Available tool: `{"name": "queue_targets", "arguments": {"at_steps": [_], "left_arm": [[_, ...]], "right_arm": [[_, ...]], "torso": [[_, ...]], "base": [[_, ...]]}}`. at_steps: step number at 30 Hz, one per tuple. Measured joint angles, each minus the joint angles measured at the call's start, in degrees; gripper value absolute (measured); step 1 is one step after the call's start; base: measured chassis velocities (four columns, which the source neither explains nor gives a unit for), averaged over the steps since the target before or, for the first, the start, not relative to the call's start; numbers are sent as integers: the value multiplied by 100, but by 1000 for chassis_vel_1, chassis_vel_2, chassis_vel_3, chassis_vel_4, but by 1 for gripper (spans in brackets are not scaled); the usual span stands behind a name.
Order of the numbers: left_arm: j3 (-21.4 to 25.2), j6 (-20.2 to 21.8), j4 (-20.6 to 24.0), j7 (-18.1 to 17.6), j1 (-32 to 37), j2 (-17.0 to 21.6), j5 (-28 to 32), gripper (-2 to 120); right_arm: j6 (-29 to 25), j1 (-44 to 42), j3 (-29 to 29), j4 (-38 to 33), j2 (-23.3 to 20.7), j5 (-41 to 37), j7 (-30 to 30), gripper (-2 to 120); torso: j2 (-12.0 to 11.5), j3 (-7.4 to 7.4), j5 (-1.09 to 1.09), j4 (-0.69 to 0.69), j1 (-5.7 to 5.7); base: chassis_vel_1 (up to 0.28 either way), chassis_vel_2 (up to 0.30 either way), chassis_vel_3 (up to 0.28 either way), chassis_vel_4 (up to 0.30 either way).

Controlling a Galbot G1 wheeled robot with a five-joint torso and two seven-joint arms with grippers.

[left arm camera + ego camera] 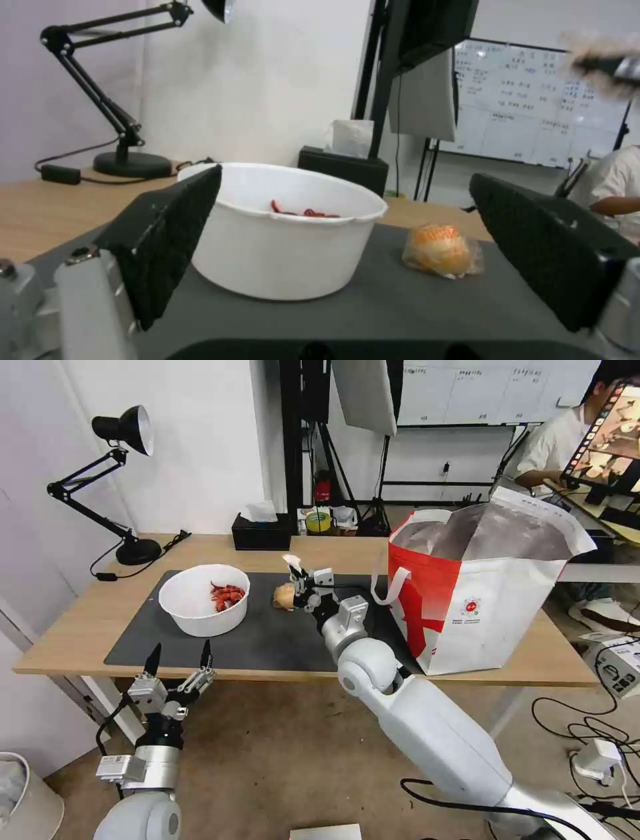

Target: Pick up the trash from the table and place it into the takeout bag.

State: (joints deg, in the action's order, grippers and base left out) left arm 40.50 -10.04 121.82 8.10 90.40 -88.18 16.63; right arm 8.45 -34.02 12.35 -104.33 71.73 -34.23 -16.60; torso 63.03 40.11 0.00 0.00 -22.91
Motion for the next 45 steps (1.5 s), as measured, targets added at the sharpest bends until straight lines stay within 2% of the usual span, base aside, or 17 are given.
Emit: {"name": "queue_targets", "arguments": {"at_steps": [2,7,12,14,16,18,25,35,45], "left_arm": [[-13,5,6,0,-5,-5,0,100],[-29,10,6,-1,-15,-11,-8,100],[-42,17,3,-1,-18,-13,-21,100],[-78,21,-14,-2,-27,-33,-53,100],[-87,22,-16,-2,-28,-38,-67,100],[-141,24,-25,-6,-34,-67,-129,100],[-214,28,-27,-9,-32,-109,-211,100],[-254,29,9,-12,14,-139,-264,100],[-205,20,51,-10,53,-121,-251,100]], "right_arm": [[-24,27,-118,-311,-123,0,76,0],[-143,24,-383,-588,-275,66,183,0],[-171,-70,-895,-894,-456,119,227,0],[-171,-119,-1276,-1095,-588,116,200,0],[-168,-128,-1358,-1131,-615,115,173,0],[-96,-188,-1735,-1271,-726,112,11,0],[234,-348,-2213,-1439,-929,76,-526,0],[584,-273,-2413,-1390,-1002,-99,-1138,0],[1468,-45,-2461,-1247,-1068,-445,-2085,0]], "torso": [[0,0,0,0,0],[0,0,0,0,0],[0,0,1,0,0],[0,0,1,0,0],[0,0,1,-1,0],[0,0,1,-1,0],[0,0,1,-1,0],[0,0,0,0,0],[0,0,0,0,0]], "base": [[0,0,0,0],[0,0,0,0],[0,0,0,0],[0,0,0,0],[0,0,0,0],[0,0,0,0],[0,0,0,0],[0,0,0,0],[0,0,0,0]]}}
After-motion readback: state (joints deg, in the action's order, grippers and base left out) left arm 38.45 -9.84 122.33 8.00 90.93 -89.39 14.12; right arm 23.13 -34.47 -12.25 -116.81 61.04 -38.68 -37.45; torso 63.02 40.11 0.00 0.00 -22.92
